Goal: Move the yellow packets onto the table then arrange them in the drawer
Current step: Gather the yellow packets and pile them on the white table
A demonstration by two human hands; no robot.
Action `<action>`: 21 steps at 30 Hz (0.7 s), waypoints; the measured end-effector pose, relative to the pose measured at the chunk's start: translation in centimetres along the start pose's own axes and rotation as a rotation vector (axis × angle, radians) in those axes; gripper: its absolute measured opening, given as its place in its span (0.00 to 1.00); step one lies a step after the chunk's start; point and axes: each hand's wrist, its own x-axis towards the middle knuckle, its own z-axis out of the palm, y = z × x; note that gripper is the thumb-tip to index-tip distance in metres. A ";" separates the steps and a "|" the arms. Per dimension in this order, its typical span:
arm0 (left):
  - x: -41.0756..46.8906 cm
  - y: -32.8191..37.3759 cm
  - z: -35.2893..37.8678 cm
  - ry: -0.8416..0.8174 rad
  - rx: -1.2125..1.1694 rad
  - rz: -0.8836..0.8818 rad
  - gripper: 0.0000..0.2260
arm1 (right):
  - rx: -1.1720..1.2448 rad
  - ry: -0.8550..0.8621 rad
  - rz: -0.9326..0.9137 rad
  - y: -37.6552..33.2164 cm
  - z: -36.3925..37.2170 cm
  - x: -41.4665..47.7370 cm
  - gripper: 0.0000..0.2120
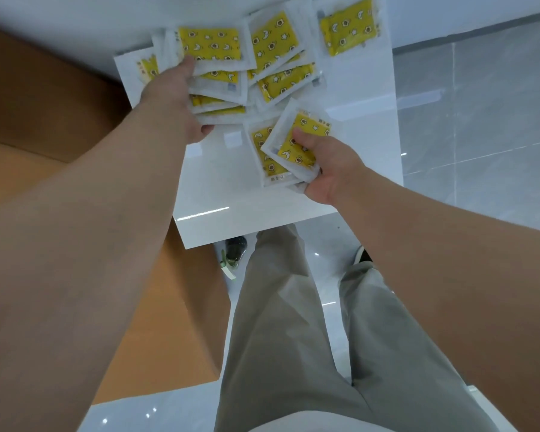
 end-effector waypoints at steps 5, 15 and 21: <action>0.7 0.3 0.0 -0.147 -0.055 0.048 0.19 | 0.004 0.003 -0.015 -0.3 -0.7 -0.5 0.11; 2.9 0.5 -0.9 -0.075 -0.078 0.124 0.07 | 0.056 0.019 -0.039 0.7 -2.2 -1.7 0.16; 0.5 -2.4 -3.8 -0.126 -0.188 0.041 0.08 | 0.078 -0.002 -0.035 1.9 -3.1 -3.9 0.17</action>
